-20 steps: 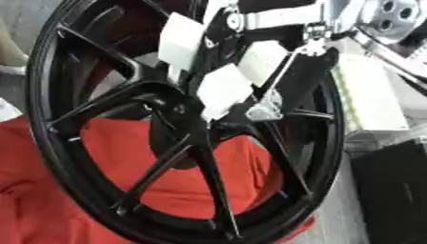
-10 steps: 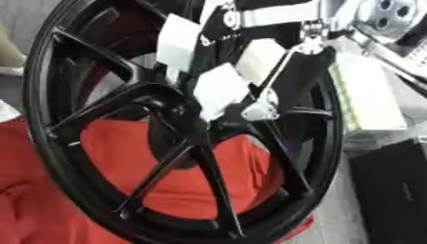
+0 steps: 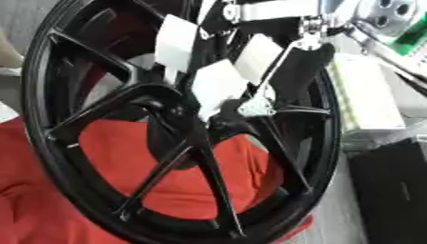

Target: Pull the pin out of the wheel hub.

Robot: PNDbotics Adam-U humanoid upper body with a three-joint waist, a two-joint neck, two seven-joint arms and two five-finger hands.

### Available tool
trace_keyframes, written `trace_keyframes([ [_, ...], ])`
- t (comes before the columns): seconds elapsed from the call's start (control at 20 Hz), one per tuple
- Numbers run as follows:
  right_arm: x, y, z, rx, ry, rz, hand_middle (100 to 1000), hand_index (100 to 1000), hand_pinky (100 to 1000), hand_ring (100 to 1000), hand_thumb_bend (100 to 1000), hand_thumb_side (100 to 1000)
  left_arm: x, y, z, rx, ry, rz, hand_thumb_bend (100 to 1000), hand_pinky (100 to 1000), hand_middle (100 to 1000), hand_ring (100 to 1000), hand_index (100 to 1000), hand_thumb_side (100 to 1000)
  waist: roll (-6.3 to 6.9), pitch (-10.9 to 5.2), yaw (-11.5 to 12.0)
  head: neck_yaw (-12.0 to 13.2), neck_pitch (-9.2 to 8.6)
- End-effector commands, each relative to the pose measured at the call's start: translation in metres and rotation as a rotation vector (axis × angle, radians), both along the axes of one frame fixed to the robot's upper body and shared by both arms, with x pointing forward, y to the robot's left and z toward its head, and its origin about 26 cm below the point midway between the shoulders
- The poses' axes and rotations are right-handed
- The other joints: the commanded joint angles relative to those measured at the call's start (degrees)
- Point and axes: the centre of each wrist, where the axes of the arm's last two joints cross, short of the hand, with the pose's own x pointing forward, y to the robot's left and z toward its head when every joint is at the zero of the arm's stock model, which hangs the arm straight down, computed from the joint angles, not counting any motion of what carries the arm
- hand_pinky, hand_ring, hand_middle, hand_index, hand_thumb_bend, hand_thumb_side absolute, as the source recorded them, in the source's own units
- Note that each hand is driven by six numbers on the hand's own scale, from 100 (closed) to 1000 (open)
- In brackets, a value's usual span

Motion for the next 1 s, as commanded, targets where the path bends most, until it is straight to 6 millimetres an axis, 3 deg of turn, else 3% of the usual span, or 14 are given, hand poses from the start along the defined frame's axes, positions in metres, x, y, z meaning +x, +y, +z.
trace_keyframes([
  [0.05, -0.004, -0.008, 0.014, 0.005, -0.061, -0.027, 378, 498, 873, 640, 362, 100, -0.003, -0.001, 0.007, 0.011, -0.024, -0.006, 100, 861, 702, 731, 833, 618, 0.61, -1.96, -0.16, -0.02, -0.25],
  [1.0, -0.014, -0.033, 0.051, 0.084, -0.145, -0.127, 363, 488, 952, 646, 362, 100, -0.004, 0.000, 0.006, 0.003, -0.014, -0.004, 100, 861, 705, 732, 834, 620, 0.61, -3.67, -1.40, 0.44, -0.47],
])
